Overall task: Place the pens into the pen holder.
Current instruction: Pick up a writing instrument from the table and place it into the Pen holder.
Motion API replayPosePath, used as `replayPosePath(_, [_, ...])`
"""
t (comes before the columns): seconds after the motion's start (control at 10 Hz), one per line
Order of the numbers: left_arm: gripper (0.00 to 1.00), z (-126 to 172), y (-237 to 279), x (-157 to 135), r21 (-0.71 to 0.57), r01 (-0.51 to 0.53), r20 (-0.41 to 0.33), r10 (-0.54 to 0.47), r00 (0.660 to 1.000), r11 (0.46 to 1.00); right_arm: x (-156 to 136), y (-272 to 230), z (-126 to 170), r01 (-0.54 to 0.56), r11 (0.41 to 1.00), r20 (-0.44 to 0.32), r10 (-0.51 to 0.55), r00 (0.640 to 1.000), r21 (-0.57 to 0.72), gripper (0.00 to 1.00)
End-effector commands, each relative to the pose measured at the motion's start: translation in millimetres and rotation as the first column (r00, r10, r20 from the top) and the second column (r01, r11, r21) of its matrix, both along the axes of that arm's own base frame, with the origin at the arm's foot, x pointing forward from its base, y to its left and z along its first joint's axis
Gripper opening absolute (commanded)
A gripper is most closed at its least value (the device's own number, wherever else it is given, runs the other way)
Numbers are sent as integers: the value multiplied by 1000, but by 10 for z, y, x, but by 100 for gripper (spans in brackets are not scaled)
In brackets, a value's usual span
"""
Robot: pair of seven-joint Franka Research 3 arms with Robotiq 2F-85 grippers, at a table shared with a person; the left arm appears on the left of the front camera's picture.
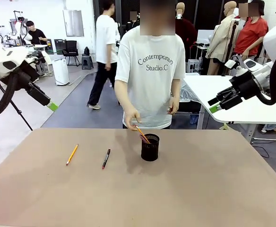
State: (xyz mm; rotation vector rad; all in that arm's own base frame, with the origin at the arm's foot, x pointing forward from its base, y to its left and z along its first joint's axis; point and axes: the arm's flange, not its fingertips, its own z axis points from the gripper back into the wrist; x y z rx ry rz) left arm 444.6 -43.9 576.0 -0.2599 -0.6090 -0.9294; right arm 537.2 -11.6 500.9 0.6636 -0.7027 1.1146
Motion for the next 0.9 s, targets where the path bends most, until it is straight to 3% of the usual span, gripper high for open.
replayPosePath(0.0, [100,64,-15,3,1,-18,-16,18,1000,1000,-1,6,22,4,1000,-3,-4,1000,1,100])
replayPosePath(0.8, [100,28,-4,9,-4,-9,0,9,1000,1000,-1,6,22,4,1000,-3,-4,1000,1,100])
